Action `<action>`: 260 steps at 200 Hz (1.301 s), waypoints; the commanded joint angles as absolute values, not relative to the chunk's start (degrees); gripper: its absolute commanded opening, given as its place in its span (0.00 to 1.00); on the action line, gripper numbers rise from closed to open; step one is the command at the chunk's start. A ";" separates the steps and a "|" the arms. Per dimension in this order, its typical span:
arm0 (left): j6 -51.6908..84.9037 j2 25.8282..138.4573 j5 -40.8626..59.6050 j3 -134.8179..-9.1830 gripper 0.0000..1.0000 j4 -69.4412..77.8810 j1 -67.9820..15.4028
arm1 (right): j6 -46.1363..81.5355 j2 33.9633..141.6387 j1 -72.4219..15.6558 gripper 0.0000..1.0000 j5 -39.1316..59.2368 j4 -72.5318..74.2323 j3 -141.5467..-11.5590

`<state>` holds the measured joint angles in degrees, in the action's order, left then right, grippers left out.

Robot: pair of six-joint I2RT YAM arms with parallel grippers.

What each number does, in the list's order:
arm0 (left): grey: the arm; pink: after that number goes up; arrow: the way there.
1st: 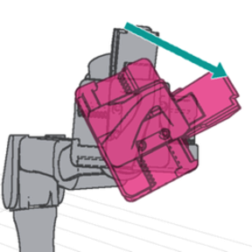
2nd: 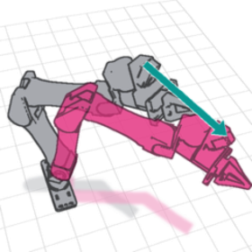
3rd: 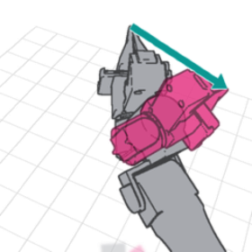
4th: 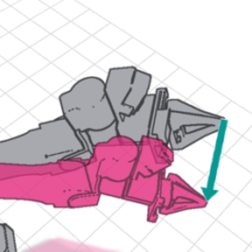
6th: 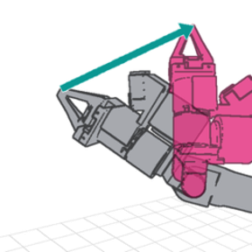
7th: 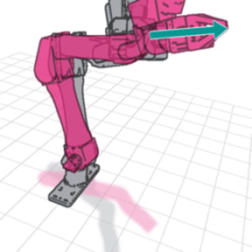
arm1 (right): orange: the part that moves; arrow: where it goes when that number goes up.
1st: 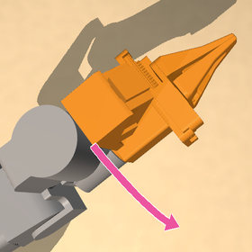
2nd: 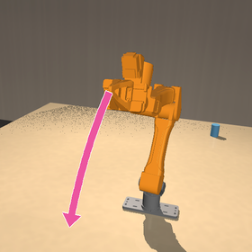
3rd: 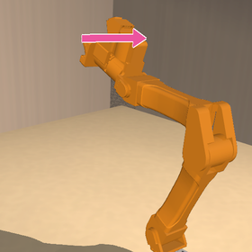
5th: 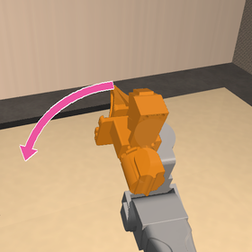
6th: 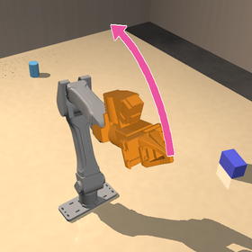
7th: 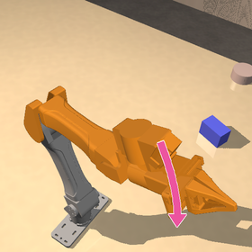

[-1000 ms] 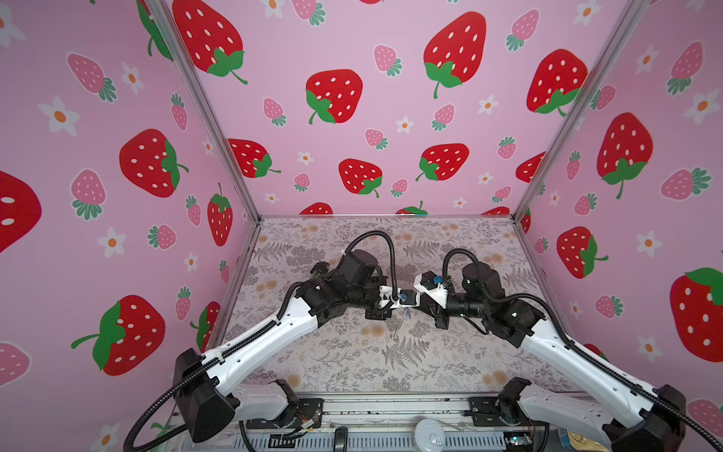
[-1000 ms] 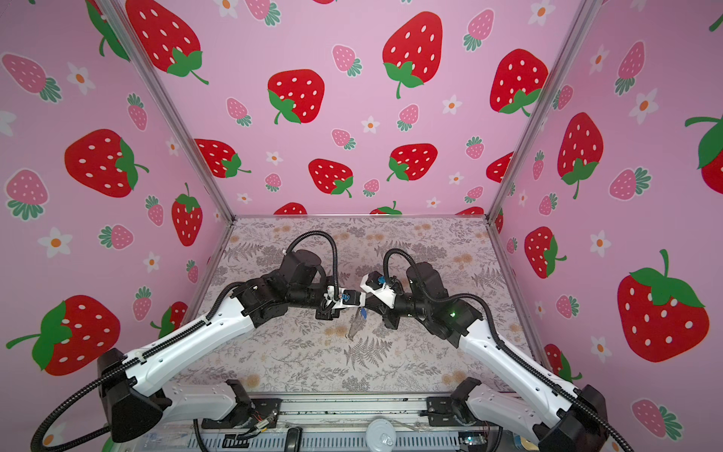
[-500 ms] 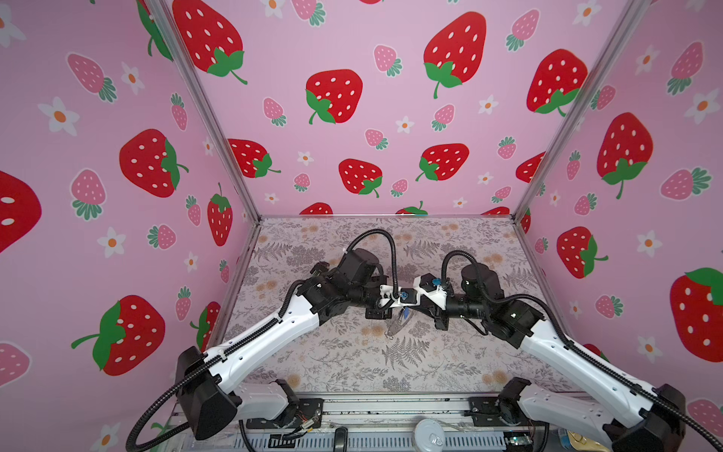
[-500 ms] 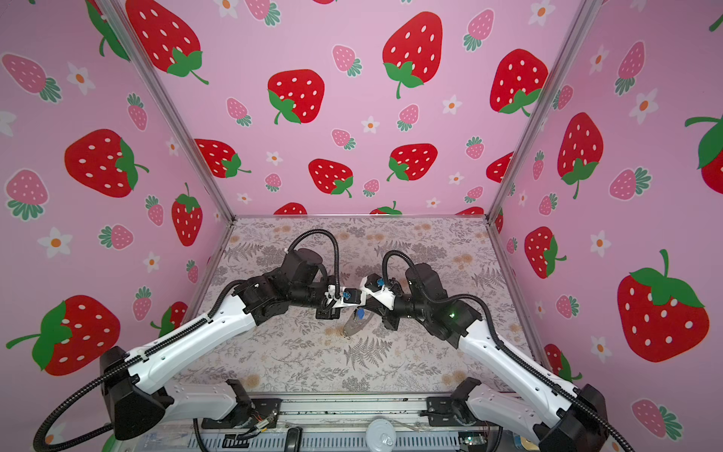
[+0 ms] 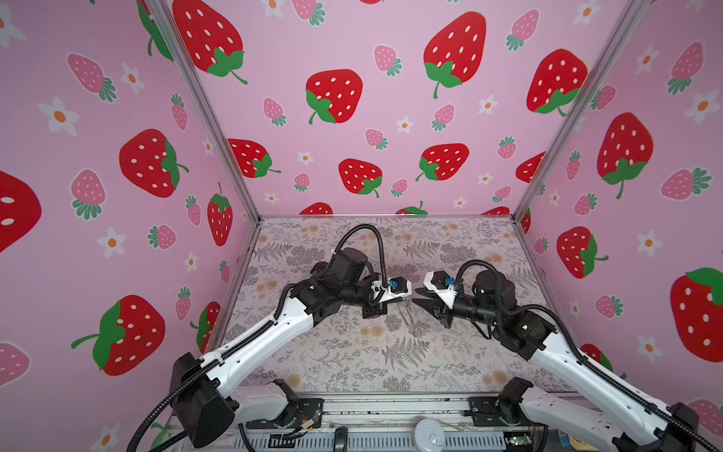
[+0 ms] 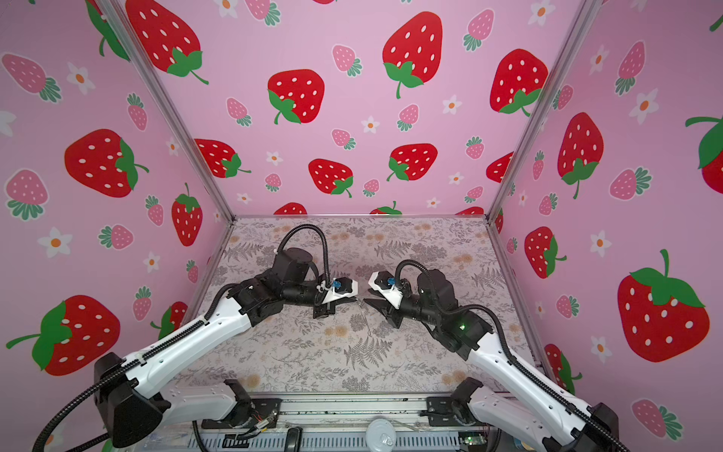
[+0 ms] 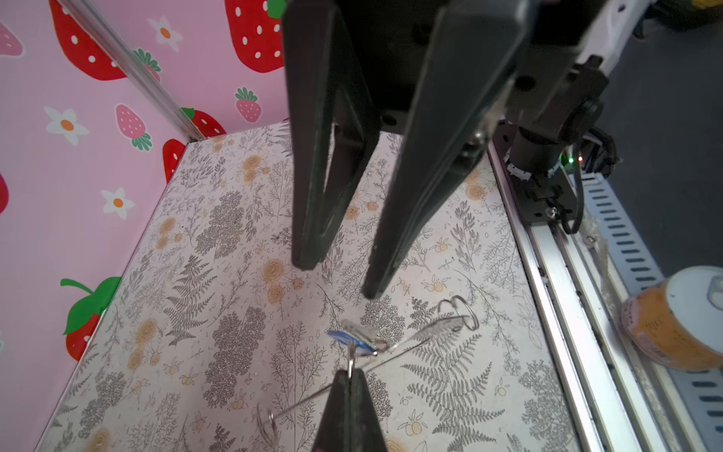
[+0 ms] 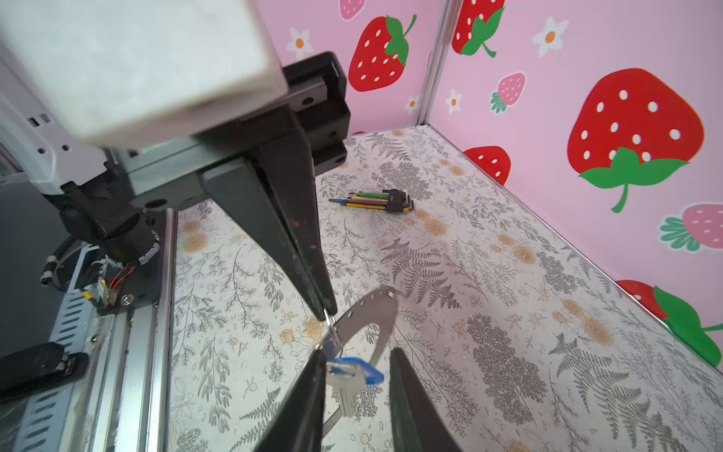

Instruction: Put the keys on the keyring

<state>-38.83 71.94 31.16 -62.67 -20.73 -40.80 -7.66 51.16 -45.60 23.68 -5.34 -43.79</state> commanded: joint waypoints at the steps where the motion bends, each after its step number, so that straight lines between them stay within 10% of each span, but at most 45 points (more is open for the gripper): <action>1: -32.47 69.93 33.30 -61.16 0.00 -13.28 -40.44 | -4.62 49.71 -45.81 0.32 22.09 -1.49 -41.49; 260: -12.60 66.52 37.71 -50.90 0.00 18.79 -38.55 | -1.94 51.20 -45.59 0.40 22.78 8.60 -37.51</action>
